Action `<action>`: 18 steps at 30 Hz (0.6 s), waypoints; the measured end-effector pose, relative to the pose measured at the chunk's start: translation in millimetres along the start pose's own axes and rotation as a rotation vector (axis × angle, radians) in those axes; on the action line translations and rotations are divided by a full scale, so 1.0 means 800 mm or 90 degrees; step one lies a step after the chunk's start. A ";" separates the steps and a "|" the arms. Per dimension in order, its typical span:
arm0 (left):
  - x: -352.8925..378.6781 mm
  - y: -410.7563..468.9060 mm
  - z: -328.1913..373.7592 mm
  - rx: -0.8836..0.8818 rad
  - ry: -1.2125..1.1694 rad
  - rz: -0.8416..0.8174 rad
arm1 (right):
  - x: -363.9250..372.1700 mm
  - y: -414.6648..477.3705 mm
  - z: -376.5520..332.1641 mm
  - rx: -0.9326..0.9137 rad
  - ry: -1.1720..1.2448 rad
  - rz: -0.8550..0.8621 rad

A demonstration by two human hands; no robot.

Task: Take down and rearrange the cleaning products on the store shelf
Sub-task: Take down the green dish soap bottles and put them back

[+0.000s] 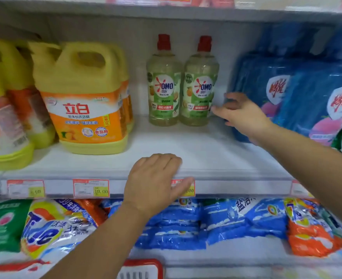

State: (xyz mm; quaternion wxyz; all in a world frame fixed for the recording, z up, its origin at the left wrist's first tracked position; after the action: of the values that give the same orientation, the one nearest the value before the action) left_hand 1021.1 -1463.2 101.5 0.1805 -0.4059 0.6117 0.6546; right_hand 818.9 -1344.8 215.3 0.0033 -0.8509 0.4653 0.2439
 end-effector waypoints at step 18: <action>0.015 -0.003 -0.002 0.029 -0.011 0.106 | 0.073 0.081 0.029 -0.052 0.057 0.092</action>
State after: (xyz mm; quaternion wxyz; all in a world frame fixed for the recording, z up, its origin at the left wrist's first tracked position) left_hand 1016.2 -1467.2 90.6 0.1398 -0.3436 0.6567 0.6566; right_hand 784.3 -1422.5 184.5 -0.0695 -0.8248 0.5146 0.2236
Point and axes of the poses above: each hand's wrist, its own y-axis towards the middle knuckle, its own x-axis out of the palm, z = x × y, the point moved 1 cm from there along y, towards the middle knuckle, and after that the axes turned 2 degrees about y, right-handed, at the moved point
